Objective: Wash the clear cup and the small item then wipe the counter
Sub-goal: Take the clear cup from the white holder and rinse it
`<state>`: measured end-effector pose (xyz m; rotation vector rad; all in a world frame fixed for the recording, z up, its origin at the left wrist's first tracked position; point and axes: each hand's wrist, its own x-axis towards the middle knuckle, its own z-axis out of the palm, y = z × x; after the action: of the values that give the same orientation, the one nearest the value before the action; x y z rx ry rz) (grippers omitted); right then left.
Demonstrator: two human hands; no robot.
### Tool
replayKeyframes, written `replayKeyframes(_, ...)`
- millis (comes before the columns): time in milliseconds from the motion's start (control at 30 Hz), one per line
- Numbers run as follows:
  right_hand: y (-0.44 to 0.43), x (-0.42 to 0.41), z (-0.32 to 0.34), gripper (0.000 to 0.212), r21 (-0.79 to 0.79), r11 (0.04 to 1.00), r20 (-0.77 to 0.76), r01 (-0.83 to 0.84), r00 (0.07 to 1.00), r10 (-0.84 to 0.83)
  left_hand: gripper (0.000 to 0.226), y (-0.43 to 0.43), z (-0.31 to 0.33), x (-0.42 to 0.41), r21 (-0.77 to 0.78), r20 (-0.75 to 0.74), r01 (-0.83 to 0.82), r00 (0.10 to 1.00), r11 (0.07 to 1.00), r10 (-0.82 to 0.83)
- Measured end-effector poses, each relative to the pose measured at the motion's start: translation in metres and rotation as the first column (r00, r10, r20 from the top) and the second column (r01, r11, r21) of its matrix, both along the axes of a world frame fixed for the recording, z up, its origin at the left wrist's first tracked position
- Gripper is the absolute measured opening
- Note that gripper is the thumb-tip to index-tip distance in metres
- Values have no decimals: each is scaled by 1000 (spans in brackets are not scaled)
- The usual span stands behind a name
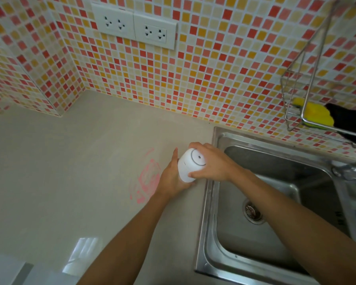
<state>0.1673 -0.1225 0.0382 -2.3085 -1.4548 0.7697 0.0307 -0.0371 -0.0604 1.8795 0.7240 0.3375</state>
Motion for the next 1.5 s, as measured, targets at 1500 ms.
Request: replayKeyframes(1500,-33,-35,-87,86,127,865,-404,486,822,-402,87,30,35,-34,15,121,-426,899,905,421)
